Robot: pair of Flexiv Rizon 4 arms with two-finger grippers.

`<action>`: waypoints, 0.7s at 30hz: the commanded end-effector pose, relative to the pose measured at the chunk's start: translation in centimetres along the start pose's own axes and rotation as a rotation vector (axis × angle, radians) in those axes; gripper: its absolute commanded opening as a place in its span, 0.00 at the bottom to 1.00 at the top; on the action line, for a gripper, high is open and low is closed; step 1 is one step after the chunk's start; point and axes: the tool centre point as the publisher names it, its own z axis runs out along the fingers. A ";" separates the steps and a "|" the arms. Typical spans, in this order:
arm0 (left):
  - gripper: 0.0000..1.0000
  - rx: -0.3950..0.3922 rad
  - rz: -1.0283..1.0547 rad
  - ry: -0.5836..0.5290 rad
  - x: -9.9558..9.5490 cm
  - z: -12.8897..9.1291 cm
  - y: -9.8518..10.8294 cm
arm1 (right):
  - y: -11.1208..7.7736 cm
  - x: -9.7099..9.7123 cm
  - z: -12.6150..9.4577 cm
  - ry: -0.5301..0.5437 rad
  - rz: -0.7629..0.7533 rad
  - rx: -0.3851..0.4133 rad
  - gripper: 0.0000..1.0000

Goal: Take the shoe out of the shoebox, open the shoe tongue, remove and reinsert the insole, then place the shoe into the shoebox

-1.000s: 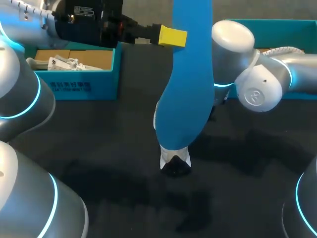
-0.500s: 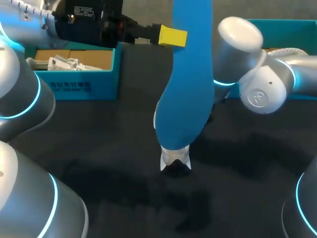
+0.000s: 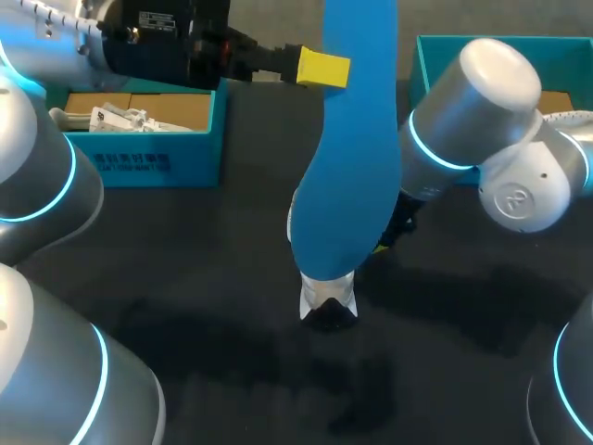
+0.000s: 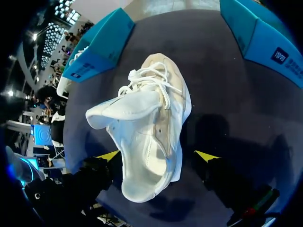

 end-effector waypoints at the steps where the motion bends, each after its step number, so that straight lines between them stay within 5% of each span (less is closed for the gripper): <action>1: 0.00 -0.002 0.000 0.000 -0.1 0.1 0.0 | -0.1 0.1 0.1 0.001 0.000 -0.002 1.00; 9: 0.00 -0.002 0.000 0.000 -0.1 0.1 0.0 | -0.1 0.1 0.1 0.001 0.000 -0.002 1.00; 21: 0.00 -0.002 0.000 0.000 -0.1 0.1 0.0 | 1.2 -2.4 -4.7 0.303 0.194 -0.031 1.00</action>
